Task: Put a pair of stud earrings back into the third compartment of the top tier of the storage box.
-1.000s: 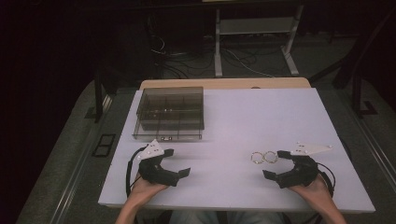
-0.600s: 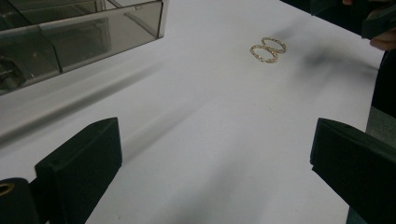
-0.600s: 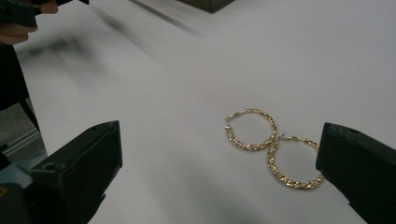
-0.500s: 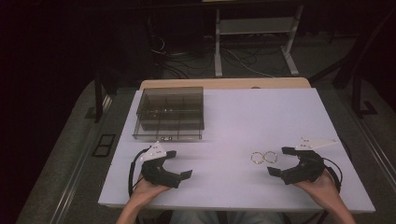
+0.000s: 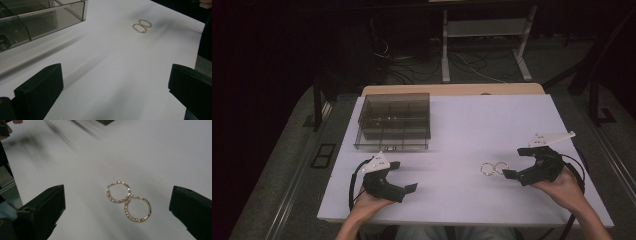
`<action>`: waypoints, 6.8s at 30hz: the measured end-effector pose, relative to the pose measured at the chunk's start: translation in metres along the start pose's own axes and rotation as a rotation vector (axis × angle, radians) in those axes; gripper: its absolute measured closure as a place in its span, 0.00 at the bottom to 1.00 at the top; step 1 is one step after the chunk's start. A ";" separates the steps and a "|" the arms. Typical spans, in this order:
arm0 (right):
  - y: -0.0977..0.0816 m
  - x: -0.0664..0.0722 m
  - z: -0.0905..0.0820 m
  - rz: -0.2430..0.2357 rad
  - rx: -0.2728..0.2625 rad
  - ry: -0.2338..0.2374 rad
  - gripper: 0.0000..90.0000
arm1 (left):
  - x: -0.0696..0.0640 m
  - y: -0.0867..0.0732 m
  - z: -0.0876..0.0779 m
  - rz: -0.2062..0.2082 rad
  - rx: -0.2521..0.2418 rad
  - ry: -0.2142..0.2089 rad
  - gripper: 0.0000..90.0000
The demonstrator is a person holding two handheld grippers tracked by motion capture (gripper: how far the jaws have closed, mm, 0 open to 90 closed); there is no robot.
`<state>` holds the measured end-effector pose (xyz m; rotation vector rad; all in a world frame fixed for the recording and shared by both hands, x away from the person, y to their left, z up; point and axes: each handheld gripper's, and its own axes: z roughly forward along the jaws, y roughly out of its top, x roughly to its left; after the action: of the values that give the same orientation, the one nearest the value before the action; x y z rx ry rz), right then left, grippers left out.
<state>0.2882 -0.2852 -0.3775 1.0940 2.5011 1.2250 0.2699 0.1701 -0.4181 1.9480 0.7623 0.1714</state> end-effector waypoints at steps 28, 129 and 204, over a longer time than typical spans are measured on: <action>0.012 -0.001 0.046 -0.069 0.093 0.079 0.00 | 0.008 -0.005 -0.011 -0.024 -0.066 0.030 0.00; 0.018 -0.011 0.075 -0.119 0.136 0.177 0.94 | 0.012 -0.010 -0.015 -0.019 -0.073 0.048 0.00; 0.184 0.053 0.069 -0.290 0.042 0.282 0.94 | 0.011 -0.010 -0.014 -0.010 -0.114 0.004 0.00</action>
<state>0.3797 -0.1325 -0.2785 0.5672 2.7758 1.3218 0.2683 0.1901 -0.4224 1.8365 0.7495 0.2081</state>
